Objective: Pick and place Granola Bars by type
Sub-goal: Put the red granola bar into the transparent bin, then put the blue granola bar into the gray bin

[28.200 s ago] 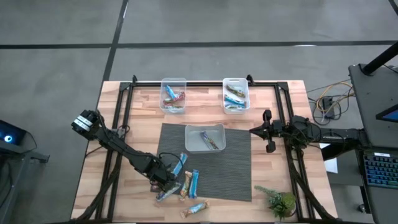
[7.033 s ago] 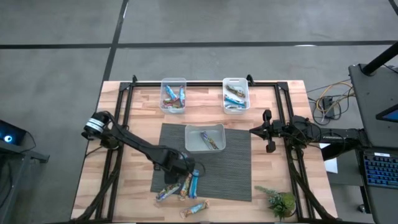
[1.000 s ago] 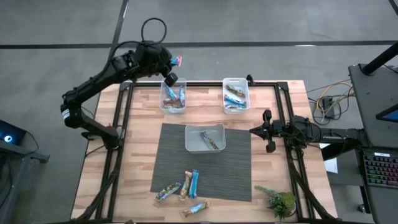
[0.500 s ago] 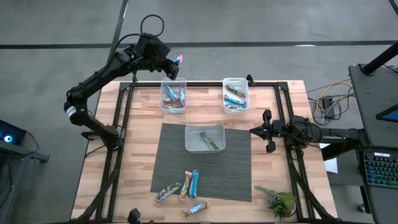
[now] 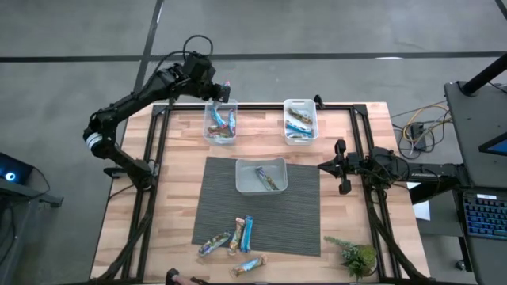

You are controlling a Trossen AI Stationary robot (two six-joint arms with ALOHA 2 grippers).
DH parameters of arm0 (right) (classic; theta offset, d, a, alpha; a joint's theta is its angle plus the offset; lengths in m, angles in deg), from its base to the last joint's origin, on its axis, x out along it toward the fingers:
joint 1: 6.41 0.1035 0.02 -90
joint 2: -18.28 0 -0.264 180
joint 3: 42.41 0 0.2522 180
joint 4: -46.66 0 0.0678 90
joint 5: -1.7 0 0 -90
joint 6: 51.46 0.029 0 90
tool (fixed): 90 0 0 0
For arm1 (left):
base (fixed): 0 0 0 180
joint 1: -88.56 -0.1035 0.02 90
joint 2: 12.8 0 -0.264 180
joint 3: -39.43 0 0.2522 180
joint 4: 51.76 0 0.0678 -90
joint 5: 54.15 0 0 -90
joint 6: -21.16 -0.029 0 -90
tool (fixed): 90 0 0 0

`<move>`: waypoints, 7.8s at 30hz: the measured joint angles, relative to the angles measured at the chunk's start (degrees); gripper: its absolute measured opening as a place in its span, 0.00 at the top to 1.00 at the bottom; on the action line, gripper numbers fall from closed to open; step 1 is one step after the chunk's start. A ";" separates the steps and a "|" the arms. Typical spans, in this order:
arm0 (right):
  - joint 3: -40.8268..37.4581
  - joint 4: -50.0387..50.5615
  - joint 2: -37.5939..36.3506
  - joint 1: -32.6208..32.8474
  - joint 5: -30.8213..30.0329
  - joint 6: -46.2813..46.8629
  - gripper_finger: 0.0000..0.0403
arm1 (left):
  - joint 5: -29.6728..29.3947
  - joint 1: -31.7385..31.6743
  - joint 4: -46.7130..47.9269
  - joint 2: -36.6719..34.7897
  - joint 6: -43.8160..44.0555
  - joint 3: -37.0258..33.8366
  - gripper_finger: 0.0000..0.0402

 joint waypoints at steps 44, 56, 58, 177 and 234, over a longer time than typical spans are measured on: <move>0.00 0.00 -0.02 0.02 -0.02 -0.01 0.98 | 3.97 -3.55 -14.08 6.19 25.46 -18.22 0.90; 0.00 0.00 0.00 0.00 -0.01 0.00 0.98 | 3.89 -3.55 -2.39 14.10 17.50 -7.18 0.90; 0.00 0.00 0.00 0.02 -0.02 0.00 0.98 | 3.87 -3.55 -0.93 14.99 16.52 -6.24 0.90; 0.00 0.00 -0.03 0.00 -0.01 0.00 0.98 | 1.76 69.38 9.62 -3.18 31.81 3.24 1.00; 0.00 0.00 0.00 0.01 -0.01 0.00 0.98 | -0.41 75.43 14.30 21.65 50.82 -2.76 0.60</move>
